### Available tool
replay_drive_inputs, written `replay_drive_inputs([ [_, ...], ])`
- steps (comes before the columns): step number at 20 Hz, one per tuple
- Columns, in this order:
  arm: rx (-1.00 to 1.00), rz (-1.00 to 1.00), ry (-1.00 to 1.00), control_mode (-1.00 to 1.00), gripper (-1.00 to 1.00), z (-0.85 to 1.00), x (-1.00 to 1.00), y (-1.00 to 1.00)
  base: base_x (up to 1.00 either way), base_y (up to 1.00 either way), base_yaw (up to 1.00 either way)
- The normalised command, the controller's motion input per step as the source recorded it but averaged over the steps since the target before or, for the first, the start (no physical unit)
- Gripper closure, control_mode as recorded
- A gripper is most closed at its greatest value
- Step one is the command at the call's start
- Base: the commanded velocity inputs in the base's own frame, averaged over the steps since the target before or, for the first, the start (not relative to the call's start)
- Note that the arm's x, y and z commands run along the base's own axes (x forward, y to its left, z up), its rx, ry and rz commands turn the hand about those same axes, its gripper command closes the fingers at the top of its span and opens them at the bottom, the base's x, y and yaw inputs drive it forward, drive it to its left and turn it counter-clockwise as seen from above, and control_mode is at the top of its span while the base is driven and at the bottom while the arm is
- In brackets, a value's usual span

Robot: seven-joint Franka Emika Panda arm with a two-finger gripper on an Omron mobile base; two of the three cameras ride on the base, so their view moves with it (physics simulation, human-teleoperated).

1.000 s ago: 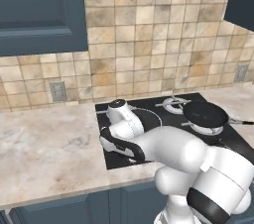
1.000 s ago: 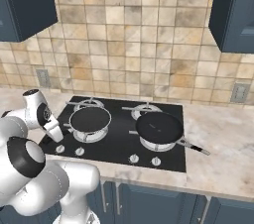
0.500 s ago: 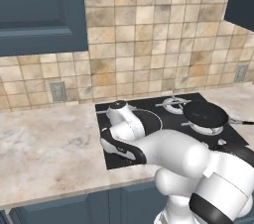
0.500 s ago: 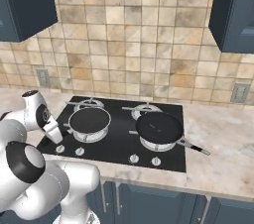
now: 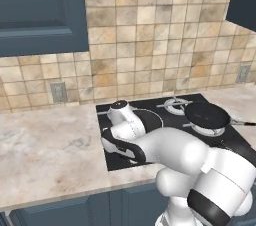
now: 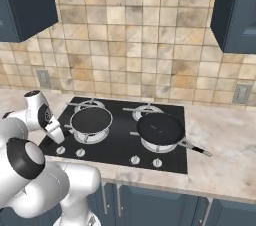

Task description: Place both pans onto different burners. Then place the sweet potato and the steak on different pans.

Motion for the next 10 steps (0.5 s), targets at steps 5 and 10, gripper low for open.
replay_drive_inputs([
  [5, 0.0, 0.0, 0.0, -1.0, -1.0, 0.0, 0.0, 0.0, 0.0, 0.0, 0.0],
  [10, 0.0, 0.0, 0.0, -1.0, -1.0, 0.19, 0.0, -0.09, 0.0, 0.0, 0.0],
])
